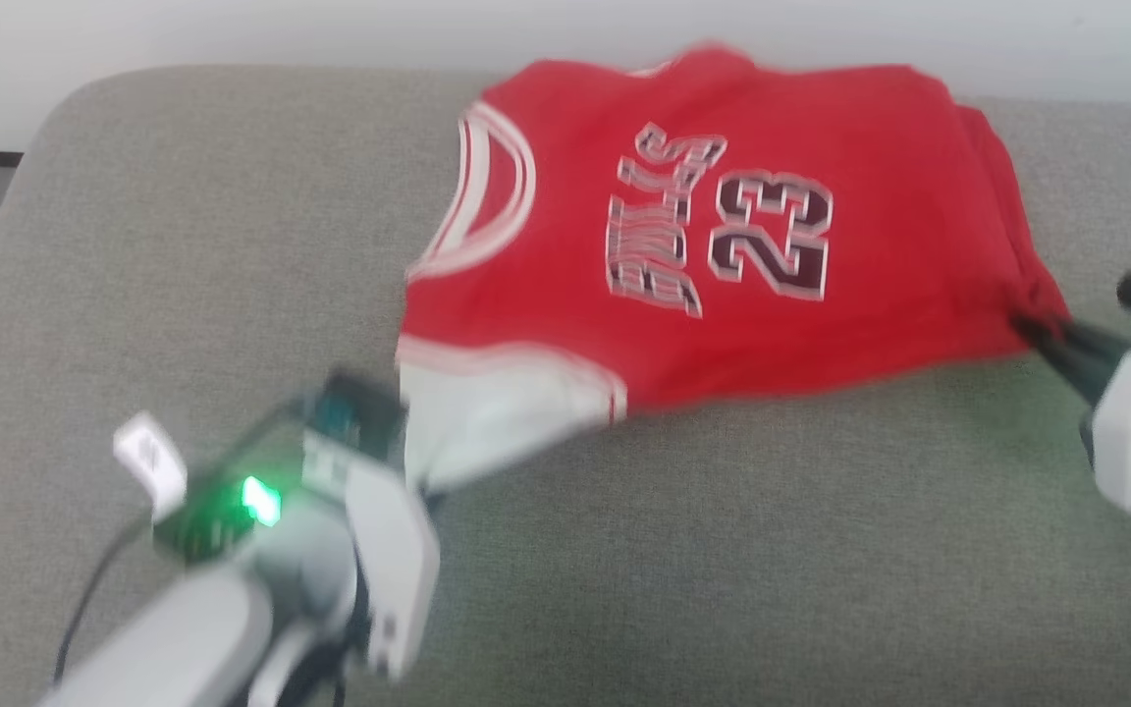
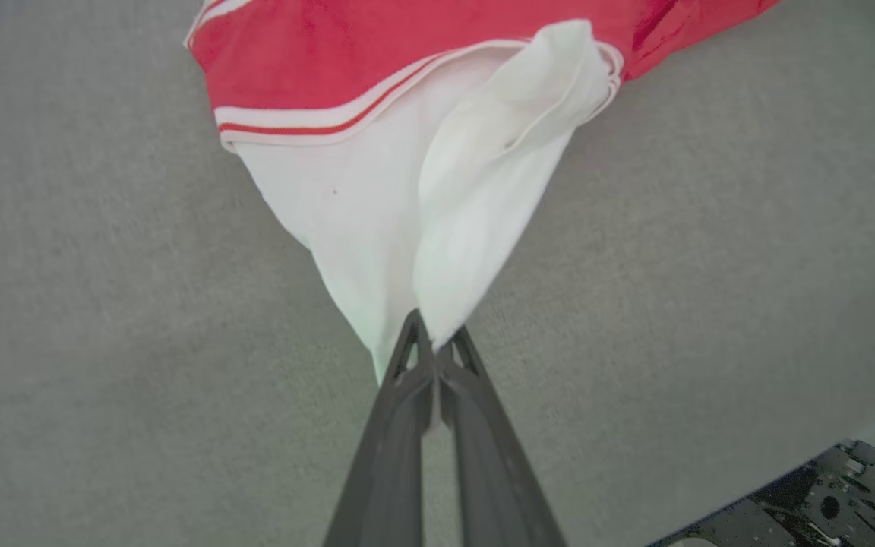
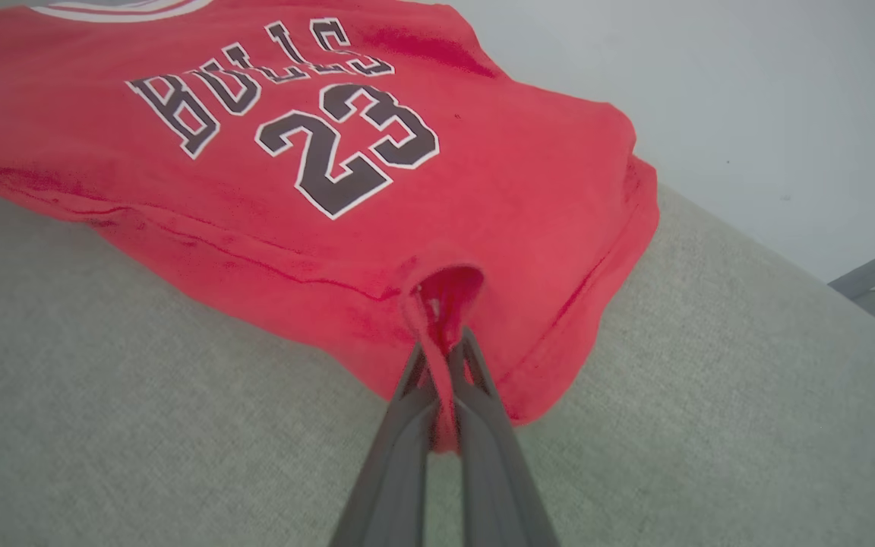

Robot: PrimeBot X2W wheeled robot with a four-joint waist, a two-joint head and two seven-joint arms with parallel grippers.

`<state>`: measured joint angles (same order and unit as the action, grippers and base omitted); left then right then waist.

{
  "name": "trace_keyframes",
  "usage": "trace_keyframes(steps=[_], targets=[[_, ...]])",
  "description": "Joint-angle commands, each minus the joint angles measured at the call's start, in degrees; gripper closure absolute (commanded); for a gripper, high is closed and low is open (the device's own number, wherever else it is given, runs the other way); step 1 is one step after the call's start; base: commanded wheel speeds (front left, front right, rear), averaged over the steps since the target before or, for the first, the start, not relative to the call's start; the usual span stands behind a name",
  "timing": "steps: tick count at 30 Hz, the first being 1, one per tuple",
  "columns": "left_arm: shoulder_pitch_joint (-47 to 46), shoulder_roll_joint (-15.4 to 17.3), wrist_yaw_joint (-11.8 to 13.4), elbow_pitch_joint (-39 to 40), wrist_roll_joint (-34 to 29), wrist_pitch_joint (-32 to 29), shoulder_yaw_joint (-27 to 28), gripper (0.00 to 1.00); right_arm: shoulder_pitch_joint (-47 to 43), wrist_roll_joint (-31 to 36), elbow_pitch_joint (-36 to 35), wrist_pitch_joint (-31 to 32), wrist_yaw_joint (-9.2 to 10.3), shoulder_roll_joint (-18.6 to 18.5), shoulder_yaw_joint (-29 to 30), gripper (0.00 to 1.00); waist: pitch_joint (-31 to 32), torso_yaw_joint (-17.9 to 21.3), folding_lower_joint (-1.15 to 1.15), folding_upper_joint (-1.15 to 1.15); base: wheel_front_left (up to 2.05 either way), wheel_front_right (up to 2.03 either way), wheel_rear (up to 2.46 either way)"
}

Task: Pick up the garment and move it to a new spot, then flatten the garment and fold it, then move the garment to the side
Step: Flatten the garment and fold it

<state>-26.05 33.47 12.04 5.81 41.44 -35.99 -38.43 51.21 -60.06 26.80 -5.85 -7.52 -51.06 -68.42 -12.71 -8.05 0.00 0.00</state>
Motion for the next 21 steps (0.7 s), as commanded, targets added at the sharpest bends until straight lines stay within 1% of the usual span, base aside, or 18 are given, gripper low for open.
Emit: trace_keyframes(steps=[1,3,5,9,13,15,18,21], targets=[[2.8,1.1,1.7,2.8,0.1,-0.9,0.0,1.0,-1.6,-0.5,-0.7,-0.3,0.06,-0.8,-0.5,1.0,0.3,0.0,0.0,0.0,0.0,0.0,0.0],[7.2,3.2,4.8,7.6,0.6,-2.3,0.1,1.0,-3.8,-1.1,-2.2,-0.7,0.06,-2.0,-1.2,1.0,0.7,-0.1,0.0,0.0,0.0,0.0,0.0],[11.3,4.7,7.3,11.3,1.2,-3.3,0.2,1.0,-5.9,-1.7,-3.9,-0.7,0.06,-3.1,-1.7,1.0,0.9,-0.1,0.0,0.0,0.0,0.0,0.0],[17.6,7.3,11.7,16.6,2.3,-4.3,0.9,1.0,-10.6,-2.3,-7.9,-0.5,0.05,-5.8,-3.0,1.0,1.5,-0.1,0.0,0.0,0.0,0.0,0.0],[21.4,9.2,14.3,20.3,2.6,-4.8,1.2,1.0,-14.8,-2.2,-12.2,-0.4,0.05,-8.2,-3.8,1.0,1.6,0.2,0.0,0.0,0.0,0.0,0.0],[22.5,9.7,15.2,21.7,2.3,-4.8,1.3,1.0,-17.0,-2.4,-14.3,0.0,0.05,-9.3,-4.2,1.0,1.5,0.4,0.0,0.0,0.0,0.0,0.0],[23.4,10.6,16.3,23.5,2.0,-5.3,1.6,1.0,-19.5,-3.4,-16.9,0.4,0.04,-10.5,-4.3,1.0,1.2,1.4,0.0,0.0,0.0,0.0,0.0],[22.1,11.5,16.6,24.7,1.4,-5.8,2.1,1.0,-19.5,-4.1,-18.1,-0.5,0.05,-10.9,-3.6,1.0,1.2,2.4,0.0,0.0,0.0,0.0,0.0]])
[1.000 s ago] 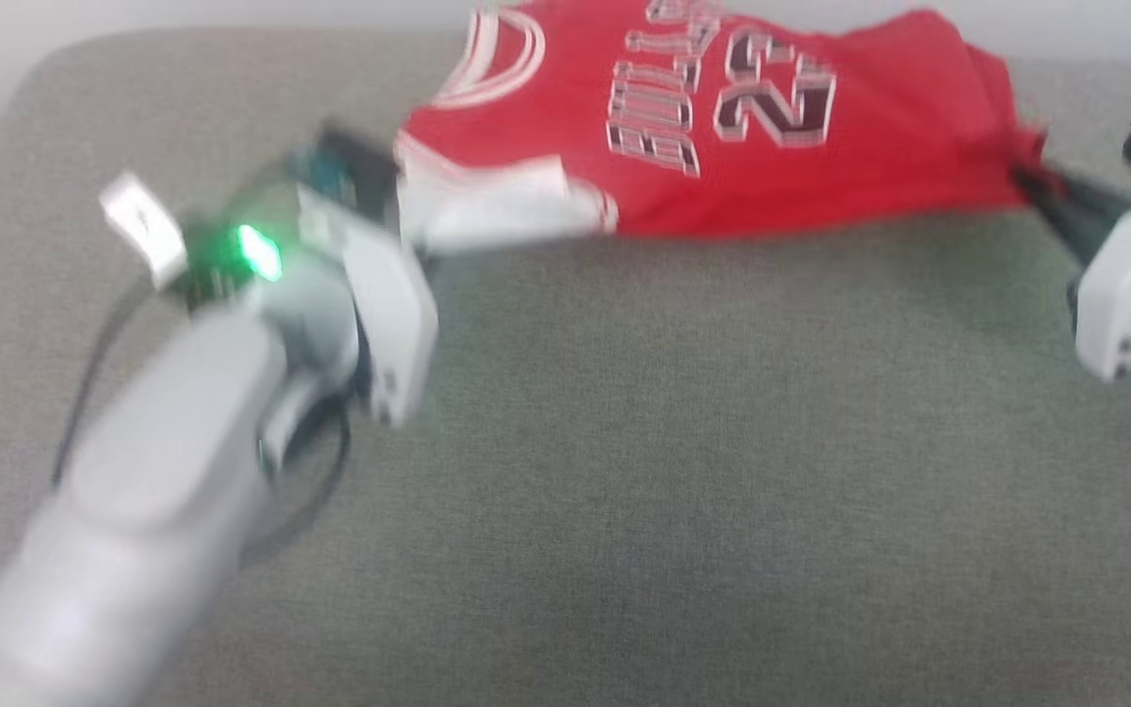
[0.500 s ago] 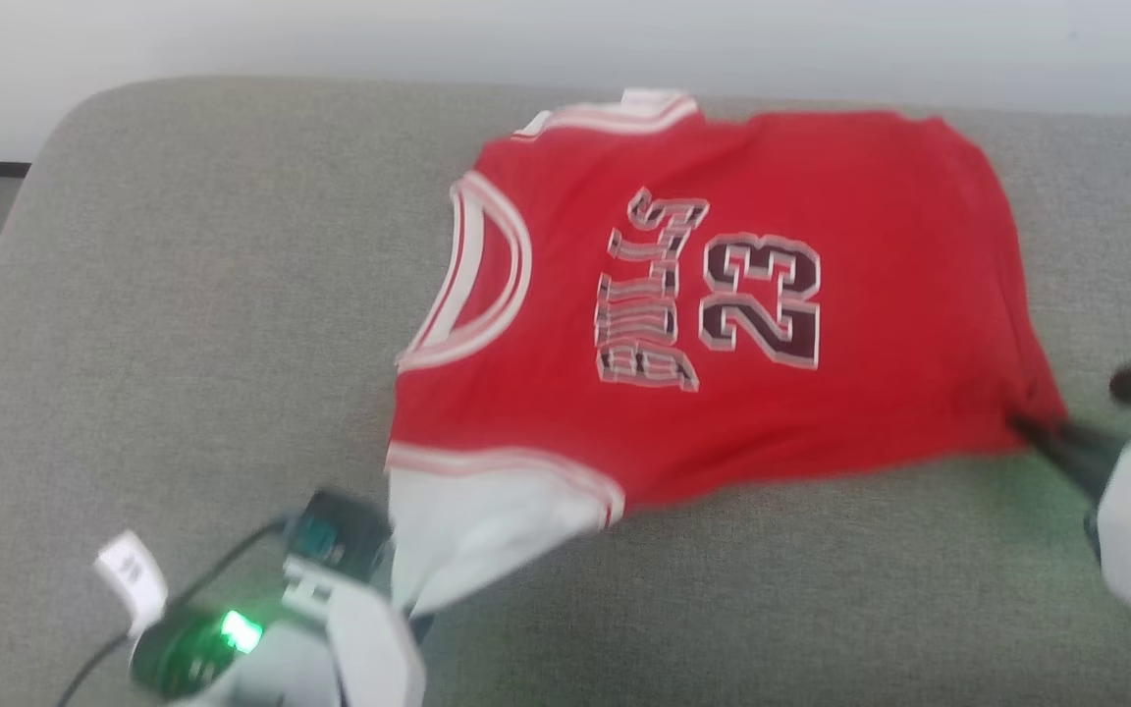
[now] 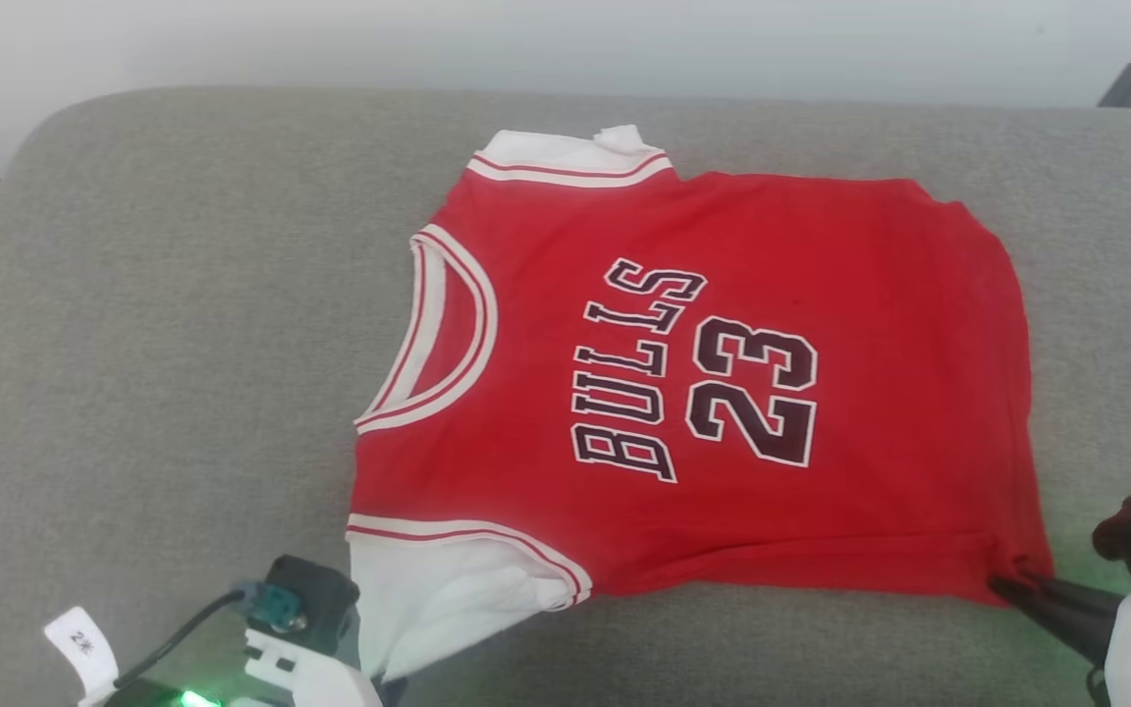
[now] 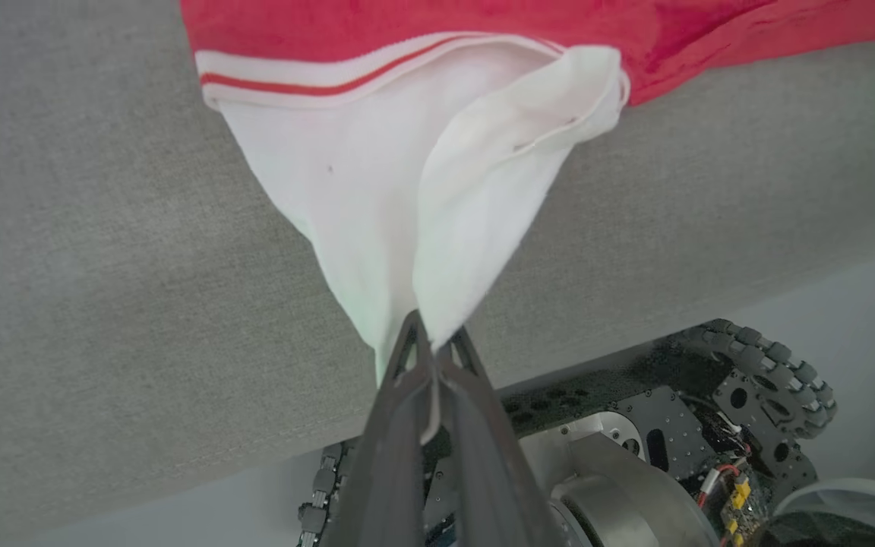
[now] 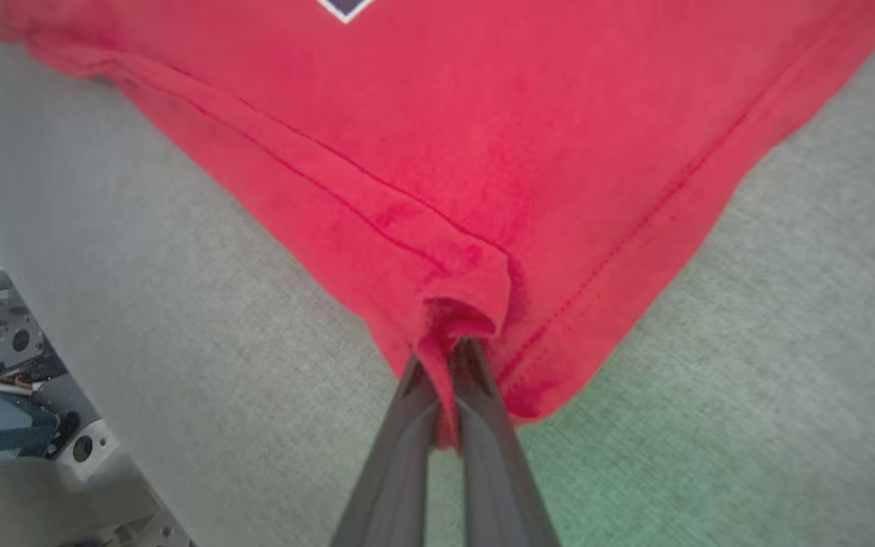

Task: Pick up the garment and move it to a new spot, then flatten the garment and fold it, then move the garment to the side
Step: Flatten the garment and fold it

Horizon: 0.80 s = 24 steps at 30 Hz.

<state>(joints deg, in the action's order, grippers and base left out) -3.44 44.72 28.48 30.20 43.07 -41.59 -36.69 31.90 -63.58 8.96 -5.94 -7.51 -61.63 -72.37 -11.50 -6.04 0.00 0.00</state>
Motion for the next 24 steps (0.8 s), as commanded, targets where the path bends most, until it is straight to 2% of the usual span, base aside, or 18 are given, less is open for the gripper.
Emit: trace_keyframes(steps=[1,8,11,13,16,19,24], targets=[[-1.2,0.6,0.4,0.8,-0.7,-0.2,0.8,1.0,0.1,-0.8,-0.4,-0.7,0.04,-0.4,0.8,1.0,0.0,0.7,0.0,0.0,0.0,0.0,0.0],[-9.4,3.7,-0.6,2.3,-4.0,-1.7,4.1,1.0,3.6,-0.9,0.3,-0.9,0.04,0.1,4.8,1.0,0.0,2.3,0.0,0.0,0.0,0.0,0.0],[-15.6,4.1,-3.4,0.7,-4.9,-2.0,5.4,1.0,6.3,0.1,1.8,0.1,0.04,1.6,6.8,1.0,-0.7,2.9,0.0,0.0,0.0,0.0,0.0],[-20.6,3.6,-6.3,-1.9,-5.6,-1.6,5.7,1.0,8.4,0.7,3.2,1.1,0.04,2.5,8.0,1.0,-1.3,3.2,0.0,0.0,0.0,0.0,0.0],[-27.7,1.8,-10.9,-7.9,-6.7,-1.0,4.8,1.0,11.5,1.4,5.9,2.4,0.04,4.8,9.5,1.0,-2.7,3.5,0.0,0.0,0.0,0.0,0.0],[-34.0,-1.4,-15.2,-15.5,-7.1,0.3,3.5,1.0,14.1,2.1,9.3,3.6,0.03,7.4,10.3,1.0,-4.2,3.7,0.0,0.0,0.0,0.0,0.0],[-41.6,-7.6,-20.2,-29.6,-7.3,2.9,1.0,1.0,18.2,3.2,14.7,5.7,0.03,12.2,10.0,1.0,-6.9,4.2,0.0,0.0,0.0,0.0,0.0]])
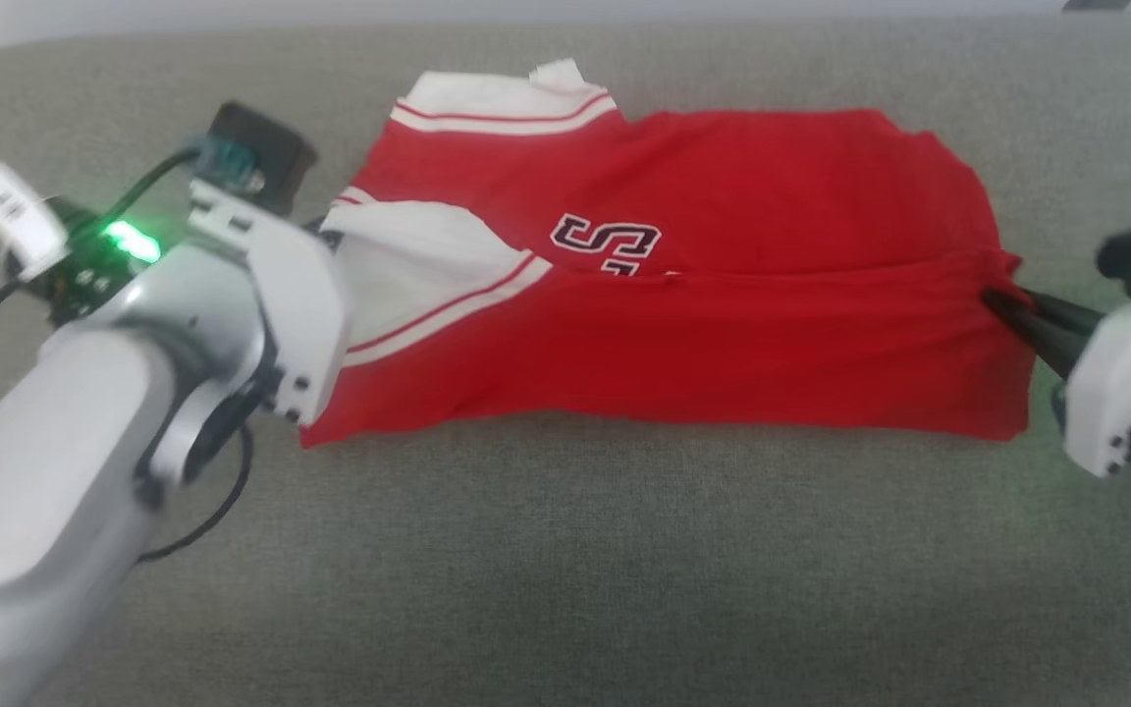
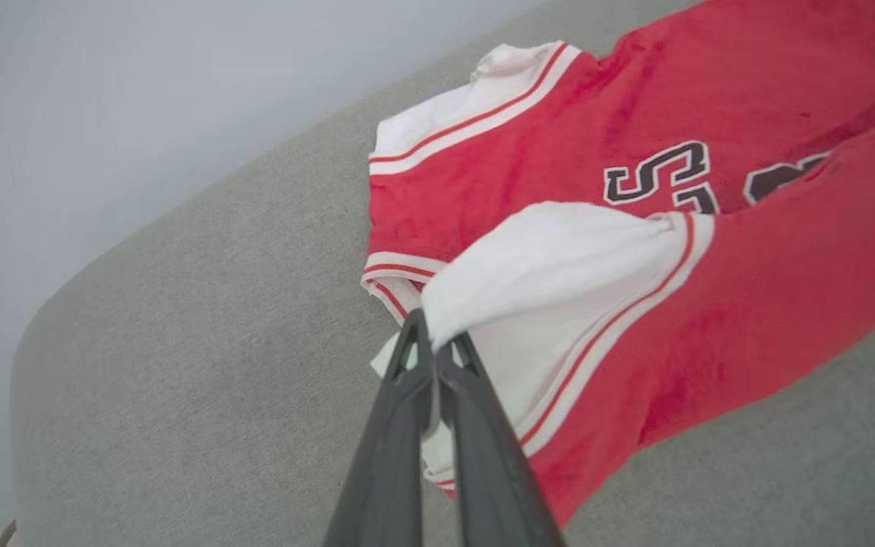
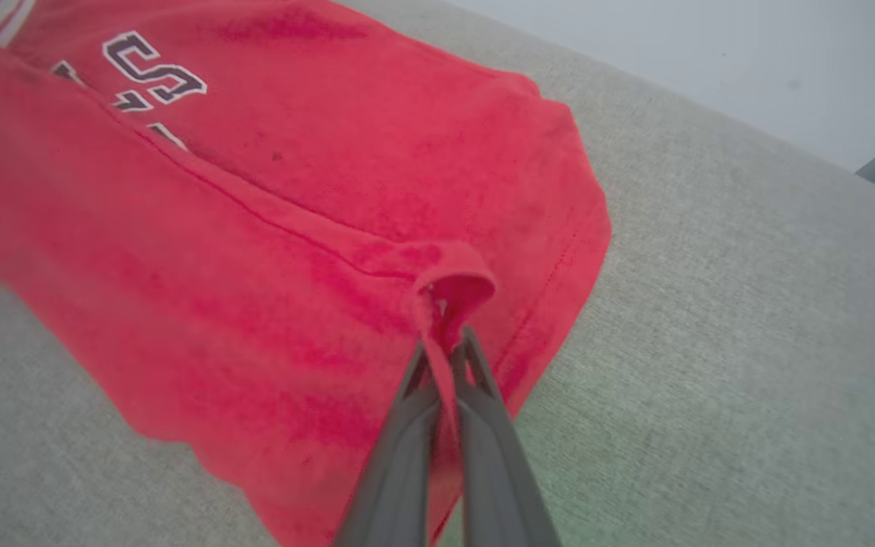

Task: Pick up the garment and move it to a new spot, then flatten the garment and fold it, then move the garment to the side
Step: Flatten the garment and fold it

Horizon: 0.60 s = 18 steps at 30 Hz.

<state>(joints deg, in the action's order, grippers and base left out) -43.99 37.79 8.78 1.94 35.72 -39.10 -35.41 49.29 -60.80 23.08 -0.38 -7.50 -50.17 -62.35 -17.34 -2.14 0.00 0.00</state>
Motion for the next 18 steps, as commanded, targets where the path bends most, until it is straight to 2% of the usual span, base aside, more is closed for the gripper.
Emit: trace_keyframes(steps=[1,6,12,13,14,15,16,17,18], targets=[[-2.0,-1.8,-1.2,-3.8,0.1,0.9,-0.8,1.0,1.4,0.1,1.9,0.5,0.04,1.6,0.0,1.0,-1.6,0.4,0.0,0.0,0.0,0.0,0.0],[-5.3,-6.3,-4.3,-16.1,0.5,2.9,-2.6,1.0,3.7,-0.7,5.9,2.3,0.02,5.2,-2.2,1.0,-3.6,0.9,0.0,0.0,0.0,0.0,0.0],[-7.3,-10.3,-7.1,-27.7,1.9,3.7,-3.8,1.0,5.4,-2.3,9.1,3.5,0.03,7.4,-4.8,1.0,-4.0,1.1,0.0,0.0,0.0,0.0,0.0],[-7.4,-11.0,-7.6,-29.2,2.7,3.9,-3.6,0.9,5.8,-2.6,9.3,3.4,0.02,7.6,-5.1,0.96,-3.9,1.1,0.0,0.0,0.0,0.0,0.0],[-7.5,-11.5,-7.8,-30.4,3.2,4.2,-3.3,0.69,6.2,-2.7,9.4,3.1,0.02,7.6,-5.3,0.83,-3.7,1.1,0.0,0.0,0.0,0.0,0.0],[-7.9,-11.6,-8.0,-31.3,2.9,4.3,-3.5,0.39,6.6,-2.6,9.4,2.7,0.02,7.5,-5.5,0.72,-3.5,1.1,0.0,0.0,0.0,0.0,0.0],[-8.2,-11.8,-8.0,-32.0,3.0,4.2,-3.5,0.0,6.8,-2.5,9.4,2.3,0.02,7.2,-5.8,0.58,-3.3,1.0,0.0,0.0,0.0,0.0,0.0],[-8.2,-12.3,-7.8,-32.4,3.6,4.2,-3.2,0.0,7.0,-2.5,9.3,1.7,0.02,6.8,-6.0,0.27,-2.9,0.9,0.0,0.0,0.0,0.0,0.0],[-8.3,-12.4,-7.7,-32.4,3.9,4.1,-3.1,0.0,7.2,-2.4,9.0,1.1,0.02,6.5,-6.2,0.06,-2.6,0.8,0.0,0.0,0.0,0.0,0.0]])
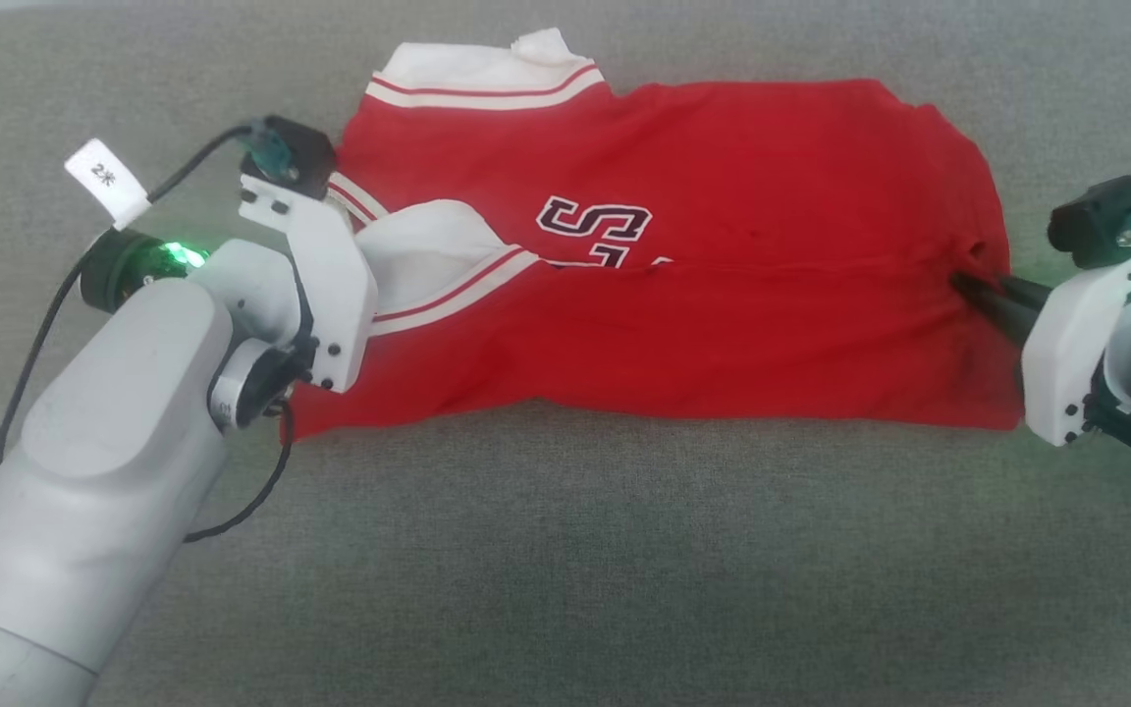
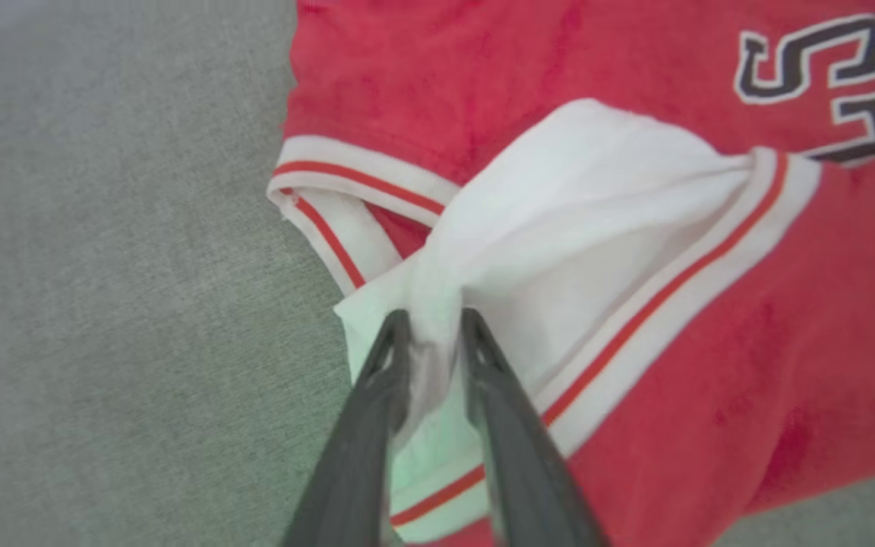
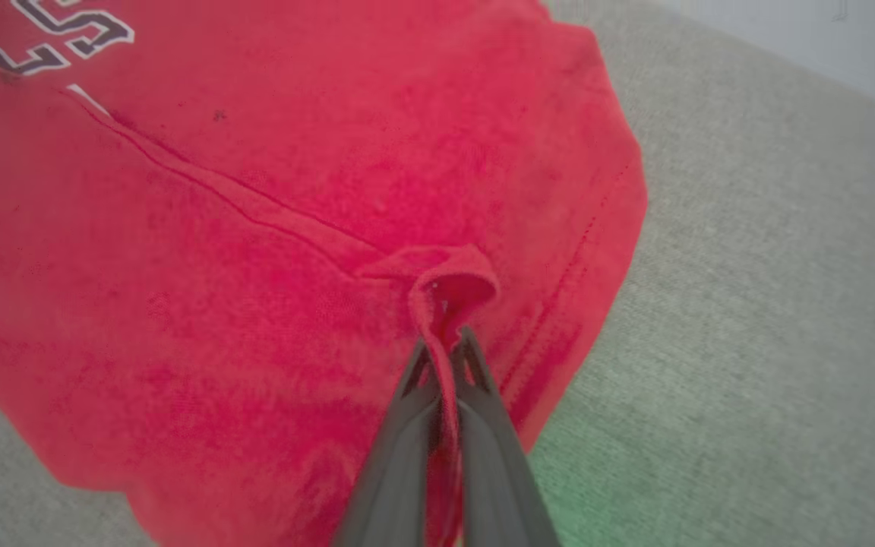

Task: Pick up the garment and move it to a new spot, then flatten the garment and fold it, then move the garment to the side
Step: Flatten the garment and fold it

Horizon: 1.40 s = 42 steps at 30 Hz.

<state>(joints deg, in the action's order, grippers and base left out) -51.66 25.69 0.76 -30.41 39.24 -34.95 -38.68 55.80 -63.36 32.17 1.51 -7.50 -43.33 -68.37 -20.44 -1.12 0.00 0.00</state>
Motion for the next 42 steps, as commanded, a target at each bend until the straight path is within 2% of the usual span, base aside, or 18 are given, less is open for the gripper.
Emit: trace_keyframes(steps=[1,8,14,17,21,26,29,34,35,37,38,42], targets=[[-0.8,0.1,0.6,0.0,0.0,-0.3,0.1,0.0,0.9,0.4,-0.5,-1.6,0.02,-0.8,-0.4,0.0,0.8,-0.2,0.0,0.0,0.0,0.0,0.0],[1.5,1.6,3.3,5.2,1.4,-2.9,1.0,0.0,-0.6,0.7,-1.4,-8.2,0.03,-3.1,1.7,0.0,2.9,-0.7,0.0,0.0,0.0,0.0,0.0],[6.8,4.7,8.6,14.8,3.5,-10.3,1.4,0.0,-3.4,3.2,-1.0,-15.6,0.02,-4.0,8.3,0.0,4.4,-0.4,0.0,0.0,0.0,0.0,0.0],[9.9,6.1,11.9,19.4,4.5,-13.3,1.7,0.0,-5.6,6.3,-0.4,-16.6,0.02,-3.1,14.8,0.0,4.6,0.1,0.0,0.0,0.0,0.0,0.0],[13.2,7.7,15.8,23.7,5.2,-15.9,2.1,0.0,-11.1,13.9,-2.8,-16.7,0.02,-0.3,30.2,0.0,4.3,1.3,0.0,0.0,0.0,0.0,0.0],[16.0,8.4,18.8,24.9,5.8,-16.6,2.8,0.0,-21.6,24.4,-8.4,-16.7,0.02,5.5,48.0,0.0,3.5,2.6,0.0,0.0,0.0,0.0,0.0],[17.1,8.0,20.0,23.1,6.3,-16.5,3.2,0.0,-27.4,29.7,-12.3,-16.7,0.02,9.1,55.3,0.0,3.0,3.4,0.0,0.0,0.0,0.0,0.0],[17.9,6.4,21.2,19.3,7.7,-14.8,4.5,0.0,-33.9,34.8,-17.8,-16.0,0.03,13.7,62.1,0.0,2.2,4.2,0.0,0.0,0.0,0.0,0.0],[17.9,6.0,21.0,18.5,8.1,-14.4,4.7,0.21,-34.7,35.5,-18.8,-15.5,0.03,14.3,62.8,0.0,2.1,4.3,0.0,0.0,0.0,0.0,0.0],[18.0,4.9,20.7,17.1,9.0,-13.8,5.1,0.86,-36.1,36.3,-20.4,-14.1,0.03,15.4,64.4,0.0,2.0,4.4,0.0,0.0,0.0,0.0,0.0],[18.0,4.7,20.4,16.5,9.2,-13.7,5.1,1.0,-36.7,36.5,-21.0,-13.3,0.02,15.9,65.0,0.0,1.9,4.4,0.0,0.0,0.0,0.0,0.0],[18.0,3.9,19.5,14.7,9.6,-13.3,5.0,1.0,-38.7,35.9,-23.4,-8.9,0.02,17.0,65.8,0.0,1.8,4.2,0.0,0.0,0.0,0.0,0.0]])
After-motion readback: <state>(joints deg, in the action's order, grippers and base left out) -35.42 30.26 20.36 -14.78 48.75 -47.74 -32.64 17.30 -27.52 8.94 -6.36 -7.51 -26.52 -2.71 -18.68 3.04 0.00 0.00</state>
